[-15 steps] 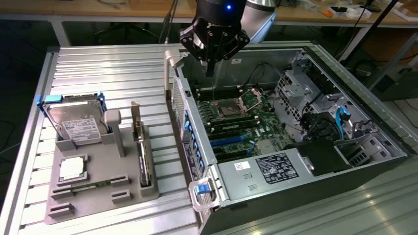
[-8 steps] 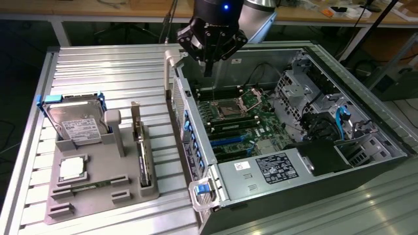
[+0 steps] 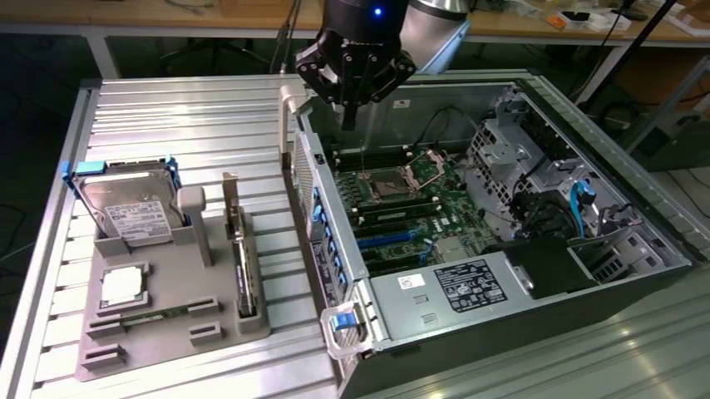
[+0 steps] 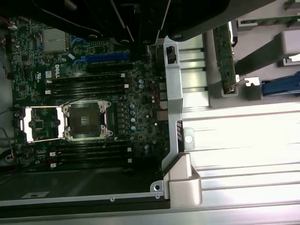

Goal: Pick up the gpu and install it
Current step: 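Reach for the gpu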

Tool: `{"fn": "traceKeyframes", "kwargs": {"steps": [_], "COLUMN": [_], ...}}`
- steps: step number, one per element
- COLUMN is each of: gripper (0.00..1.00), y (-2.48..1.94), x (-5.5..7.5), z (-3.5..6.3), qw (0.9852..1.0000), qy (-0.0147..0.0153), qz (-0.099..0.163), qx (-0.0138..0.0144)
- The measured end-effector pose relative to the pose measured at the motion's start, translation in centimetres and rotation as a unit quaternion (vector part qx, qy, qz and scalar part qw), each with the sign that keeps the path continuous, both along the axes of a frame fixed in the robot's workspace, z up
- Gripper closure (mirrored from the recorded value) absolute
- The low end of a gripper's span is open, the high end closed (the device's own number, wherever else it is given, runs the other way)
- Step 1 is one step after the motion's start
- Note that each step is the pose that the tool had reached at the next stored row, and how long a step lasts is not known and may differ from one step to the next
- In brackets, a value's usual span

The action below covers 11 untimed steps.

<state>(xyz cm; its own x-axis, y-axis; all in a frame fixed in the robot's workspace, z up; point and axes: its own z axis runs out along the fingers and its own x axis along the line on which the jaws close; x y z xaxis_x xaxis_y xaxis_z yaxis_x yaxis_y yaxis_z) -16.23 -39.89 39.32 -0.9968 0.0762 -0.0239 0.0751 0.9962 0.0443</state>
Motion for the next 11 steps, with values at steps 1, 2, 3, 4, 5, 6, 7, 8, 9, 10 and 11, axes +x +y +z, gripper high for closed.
{"fn": "traceKeyframes", "kwargs": {"steps": [1,2,3,4,5,6,7,8,9,10,11], "gripper": [0.89,0.89,0.89,0.89,0.89,0.89,0.89,0.89,0.89,0.89,0.89], "y": [0.0,0.0,0.0,0.0,0.0,0.0,0.0,0.0,0.0,0.0,0.0], "x": [-0.05,-0.1,-0.15,-0.21,-0.31,-0.42,-0.51,-0.61,-0.66,-0.72,-0.78], "z": [0.0,0.0,0.0,0.0,0.0,0.0,0.0,0.0,0.0,0.0,0.0], "qw": [1.0,1.0,1.0,1.0,1.0,1.0,1.0,1.0,1.0,1.0,1.0], "qy": [0.0,0.0,0.0,0.0,0.0,0.0,0.0,0.0,0.0001,0.0001,0.0001], "qz": [0.0,0.0,0.0,0.0,0.0,0.0,0.0,0.0,0.0,0.0,0.0], "qx": [0.0,0.0,0.0,0.0,0.0,0.0,0.0,0.0,0.0,0.0,0.0]}}
